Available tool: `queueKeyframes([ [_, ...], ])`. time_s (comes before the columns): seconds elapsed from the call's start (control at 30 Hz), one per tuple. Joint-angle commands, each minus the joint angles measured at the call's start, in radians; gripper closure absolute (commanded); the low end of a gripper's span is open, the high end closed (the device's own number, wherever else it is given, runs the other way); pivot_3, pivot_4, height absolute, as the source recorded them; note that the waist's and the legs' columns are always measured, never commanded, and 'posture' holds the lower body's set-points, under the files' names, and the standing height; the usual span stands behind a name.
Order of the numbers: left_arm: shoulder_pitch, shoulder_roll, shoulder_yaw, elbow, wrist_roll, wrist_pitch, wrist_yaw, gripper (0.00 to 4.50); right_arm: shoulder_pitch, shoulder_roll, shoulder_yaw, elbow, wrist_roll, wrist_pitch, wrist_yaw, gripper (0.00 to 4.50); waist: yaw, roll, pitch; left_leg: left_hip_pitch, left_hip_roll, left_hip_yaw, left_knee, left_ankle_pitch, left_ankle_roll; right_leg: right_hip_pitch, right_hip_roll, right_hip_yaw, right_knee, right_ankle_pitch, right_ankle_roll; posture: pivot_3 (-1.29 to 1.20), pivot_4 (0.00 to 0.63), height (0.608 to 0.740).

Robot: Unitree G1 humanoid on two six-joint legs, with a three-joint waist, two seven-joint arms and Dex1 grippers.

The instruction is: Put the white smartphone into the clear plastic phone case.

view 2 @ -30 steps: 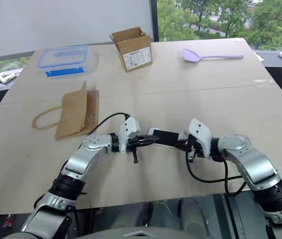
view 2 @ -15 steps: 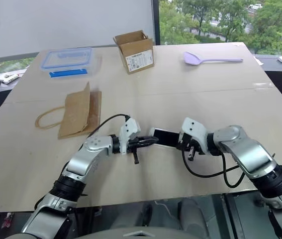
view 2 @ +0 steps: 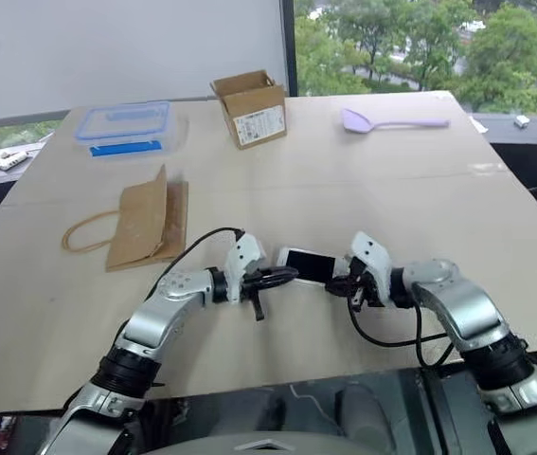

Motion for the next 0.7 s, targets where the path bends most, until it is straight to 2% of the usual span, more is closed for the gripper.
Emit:
queueKeyframes([
  [0.03, 0.005, 0.002, -0.009, 0.007, 0.007, 0.01, 0.004, 4.49, -0.026, 0.035, -0.098, -0.096, 0.046, 0.041, -0.093, 4.5, 0.004, 0.001, 0.0, -0.008, 0.0, 0.0, 0.0, 0.003, -0.005, -0.009, 0.0, 0.0, 0.003, 0.003, -0.005, 0.0, 0.15, 0.74],
  [0.13, -0.002, 0.002, -0.016, 0.015, 0.007, 0.011, -0.001, 4.49, -0.038, 0.049, -0.11, -0.111, 0.022, 0.064, -0.165, 4.5, 0.009, 0.001, 0.001, -0.022, -0.001, 0.0, 0.004, 0.005, -0.007, -0.024, -0.002, 0.0, 0.008, 0.006, -0.01, 0.0, 0.15, 0.74],
  [0.3, -0.014, 0.005, -0.023, 0.026, 0.008, 0.009, -0.01, 4.49, -0.073, 0.073, -0.079, -0.071, -0.005, 0.137, -0.257, 4.5, 0.01, 0.002, 0.003, -0.024, -0.003, 0.0, 0.003, 0.004, -0.007, -0.026, -0.002, 0.0, 0.007, 0.006, -0.01, 0.0, 0.15, 0.74],
  [0.4, -0.02, 0.006, -0.022, 0.029, 0.008, 0.01, -0.012, 4.49, -0.079, 0.003, 0.011, -0.043, -0.036, 0.191, -0.221, 4.5, 0.009, 0.002, 0.003, -0.024, -0.005, 0.0, 0.003, 0.003, -0.004, -0.026, -0.001, 0.0, 0.007, 0.006, -0.01, 0.0, 0.15, 0.74],
  [0.5, -0.02, 0.007, -0.02, 0.027, 0.008, 0.013, -0.009, 4.49, -0.07, -0.066, 0.075, -0.064, -0.035, 0.163, -0.153, 4.5, 0.01, 0.002, 0.004, -0.023, -0.006, -0.002, 0.003, 0.003, -0.004, -0.024, -0.001, -0.002, 0.006, 0.006, -0.01, 0.0, 0.15, 0.74],
  [0.7, -0.011, 0.003, -0.018, 0.014, 0.007, 0.019, 0.003, 4.49, -0.088, -0.133, 0.174, -0.036, -0.08, 0.144, -0.11, 4.5, 0.006, 0.002, 0.004, -0.019, -0.006, -0.002, 0.003, 0.002, -0.003, -0.02, -0.002, -0.002, 0.005, 0.006, -0.009, 0.0, 0.15, 0.74],
])
